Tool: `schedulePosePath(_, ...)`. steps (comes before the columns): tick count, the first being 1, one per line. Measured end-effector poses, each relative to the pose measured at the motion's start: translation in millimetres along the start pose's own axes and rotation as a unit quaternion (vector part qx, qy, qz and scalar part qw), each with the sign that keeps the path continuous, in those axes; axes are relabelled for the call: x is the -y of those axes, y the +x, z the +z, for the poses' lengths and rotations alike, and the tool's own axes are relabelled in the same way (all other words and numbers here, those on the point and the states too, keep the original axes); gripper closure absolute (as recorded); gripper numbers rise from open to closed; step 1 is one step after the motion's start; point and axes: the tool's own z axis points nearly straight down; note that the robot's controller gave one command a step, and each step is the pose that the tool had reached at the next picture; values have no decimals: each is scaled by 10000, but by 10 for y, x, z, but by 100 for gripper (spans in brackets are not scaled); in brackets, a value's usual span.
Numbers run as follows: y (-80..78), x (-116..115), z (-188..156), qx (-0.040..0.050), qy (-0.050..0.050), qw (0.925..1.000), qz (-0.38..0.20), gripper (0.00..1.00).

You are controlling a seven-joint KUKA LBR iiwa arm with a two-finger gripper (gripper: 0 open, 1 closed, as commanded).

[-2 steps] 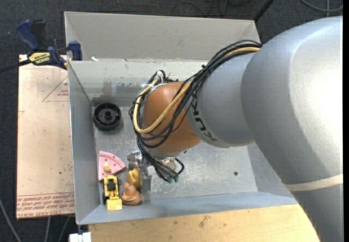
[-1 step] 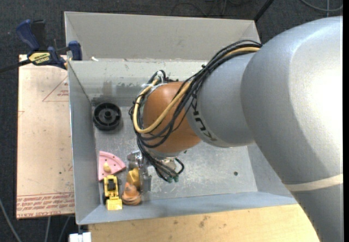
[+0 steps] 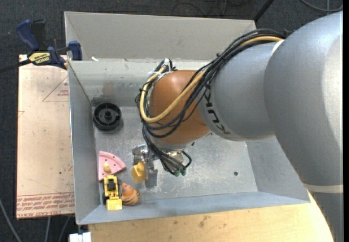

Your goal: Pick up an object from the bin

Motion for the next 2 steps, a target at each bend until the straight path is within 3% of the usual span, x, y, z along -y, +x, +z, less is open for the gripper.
schedulePosePath(1, -182, -68, -278, 92, -8, 9998, 193, 100)
schedulePosePath(2, 39, 498, -2085, 66, 0, 9997, 230, 100)
